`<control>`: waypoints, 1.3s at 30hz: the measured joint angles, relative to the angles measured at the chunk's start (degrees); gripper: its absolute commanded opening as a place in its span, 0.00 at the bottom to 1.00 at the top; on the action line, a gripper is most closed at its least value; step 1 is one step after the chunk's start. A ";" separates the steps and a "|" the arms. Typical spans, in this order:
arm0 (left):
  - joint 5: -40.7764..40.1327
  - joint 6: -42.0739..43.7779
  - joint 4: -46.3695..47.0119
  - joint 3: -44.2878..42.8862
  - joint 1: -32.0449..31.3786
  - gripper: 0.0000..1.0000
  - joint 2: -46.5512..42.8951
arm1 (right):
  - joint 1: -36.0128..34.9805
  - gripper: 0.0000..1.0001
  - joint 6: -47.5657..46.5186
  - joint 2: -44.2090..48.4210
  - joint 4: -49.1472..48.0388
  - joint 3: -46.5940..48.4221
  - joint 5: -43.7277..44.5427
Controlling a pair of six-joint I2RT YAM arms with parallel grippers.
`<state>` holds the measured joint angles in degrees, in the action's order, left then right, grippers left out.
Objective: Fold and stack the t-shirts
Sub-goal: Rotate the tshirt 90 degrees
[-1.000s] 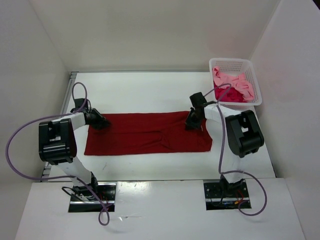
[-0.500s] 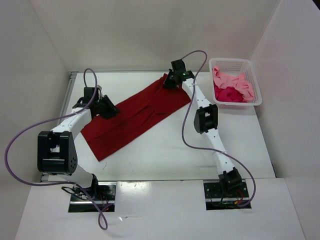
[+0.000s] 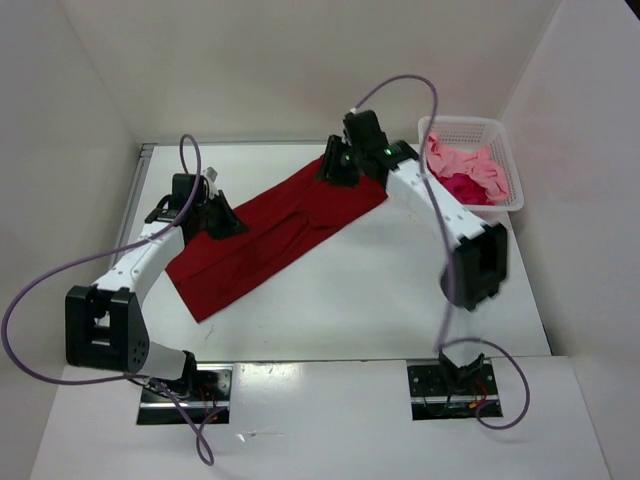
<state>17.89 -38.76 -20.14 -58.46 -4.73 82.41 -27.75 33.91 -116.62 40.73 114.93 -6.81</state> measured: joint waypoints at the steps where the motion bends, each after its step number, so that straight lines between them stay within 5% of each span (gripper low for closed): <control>1: -0.04 0.33 -0.04 0.02 0.02 0.03 -1.07 | -1.01 0.53 0.85 6.88 -2.62 -7.93 -0.57; 4: -0.11 1.64 -0.52 0.09 0.76 0.04 -4.04 | -4.98 0.57 4.09 21.73 -11.04 -26.29 -3.19; 8: -0.90 2.93 -0.96 0.07 2.54 0.10 -5.16 | -12.22 0.59 10.93 24.06 -21.31 -40.44 -6.88; 13: -2.38 3.34 -2.05 -0.09 2.99 0.13 -4.92 | -18.69 0.59 19.21 12.22 -28.85 -46.29 -7.41; 22: -3.13 4.02 -2.95 2.25 6.97 0.17 -4.72 | -23.12 0.57 28.50 -0.28 -36.96 -41.97 -4.35; 26: -2.95 4.02 -2.73 3.52 7.56 0.17 -4.72 | -23.12 0.44 32.09 -3.08 -38.66 -39.52 -2.56; 30: -2.49 4.02 -2.14 3.76 7.54 0.18 -4.72 | -23.12 0.09 34.07 -5.29 -39.01 -37.81 -0.74; 33: -2.34 4.13 -1.77 3.76 7.52 0.20 -4.44 | -22.73 0.00 34.29 -5.88 -38.47 -37.24 0.31; 39: -2.73 4.52 -1.66 1.11 5.01 0.33 -0.44 | -20.55 0.00 28.70 1.57 -36.13 -46.05 0.04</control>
<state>15.16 -34.24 -21.80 -57.34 0.27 81.97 -48.29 62.61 -115.04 4.60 68.88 -6.76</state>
